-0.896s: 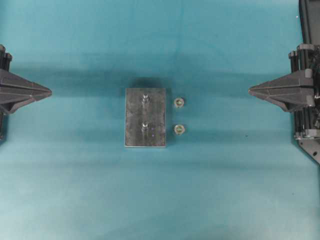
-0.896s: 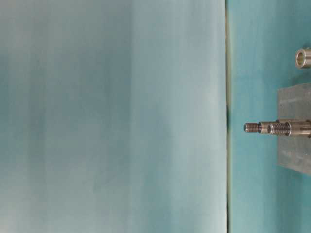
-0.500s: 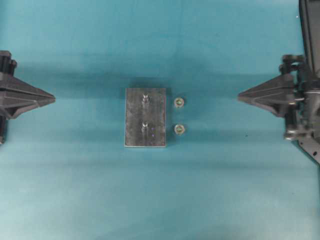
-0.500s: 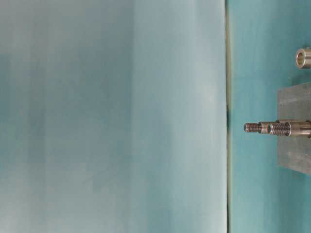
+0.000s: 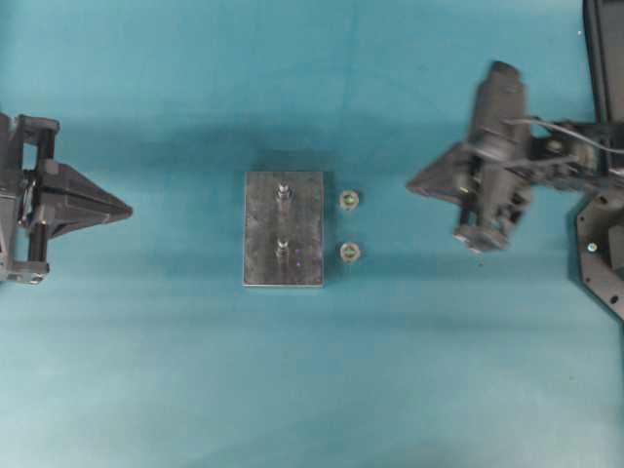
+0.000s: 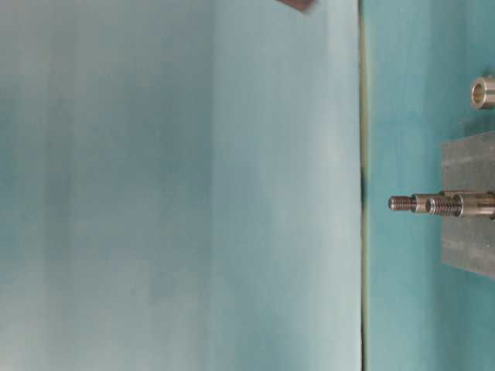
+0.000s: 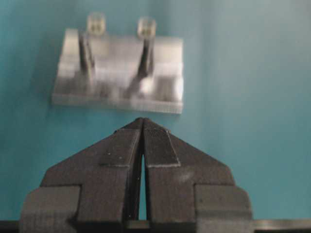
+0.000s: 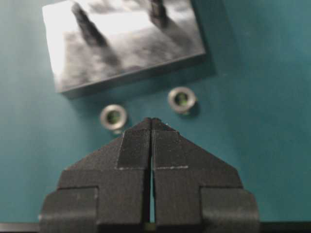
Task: Insert the washer onto the shaft.
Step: 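Move the right gripper over the upper metal washer beside the block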
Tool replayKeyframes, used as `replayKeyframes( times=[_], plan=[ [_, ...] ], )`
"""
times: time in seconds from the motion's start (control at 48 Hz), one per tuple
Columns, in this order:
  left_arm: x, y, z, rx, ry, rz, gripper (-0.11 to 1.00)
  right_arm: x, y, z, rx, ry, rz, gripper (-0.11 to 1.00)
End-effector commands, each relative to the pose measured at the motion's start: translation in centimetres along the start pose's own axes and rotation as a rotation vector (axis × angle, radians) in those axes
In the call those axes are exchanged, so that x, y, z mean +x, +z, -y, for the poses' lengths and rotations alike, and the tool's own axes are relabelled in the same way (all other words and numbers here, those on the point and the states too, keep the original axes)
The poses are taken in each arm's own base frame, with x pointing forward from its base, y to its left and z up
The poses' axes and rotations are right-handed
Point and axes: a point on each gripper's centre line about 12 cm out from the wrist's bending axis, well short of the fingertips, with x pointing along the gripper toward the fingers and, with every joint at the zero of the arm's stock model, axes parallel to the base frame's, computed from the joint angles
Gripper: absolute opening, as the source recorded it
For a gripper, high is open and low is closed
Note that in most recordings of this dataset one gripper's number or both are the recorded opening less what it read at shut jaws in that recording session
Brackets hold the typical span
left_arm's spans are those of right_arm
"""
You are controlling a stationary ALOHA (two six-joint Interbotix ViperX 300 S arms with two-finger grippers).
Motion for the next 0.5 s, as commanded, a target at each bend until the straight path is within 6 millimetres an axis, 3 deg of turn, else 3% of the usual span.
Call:
replayKeyframes(
  times=[0.0, 0.312, 0.479],
  plan=[
    [-0.1, 0.7, -0.1, 0.006, 0.006, -0.027, 0.00, 0.8, 1.3, 0.5, 0.004, -0.019, -0.002, -0.02],
    [0.4, 0.0, -0.1, 0.009, 0.010, -0.081, 0.00, 5.5, 1.5, 1.0, -0.084, -0.049, -0.183, -0.02],
    [0.6, 0.0, -0.1, 0.009, 0.011, -0.088, 0.00, 7.0, 2.1, 1.0, -0.142, -0.045, -0.217, 0.07]
  ],
)
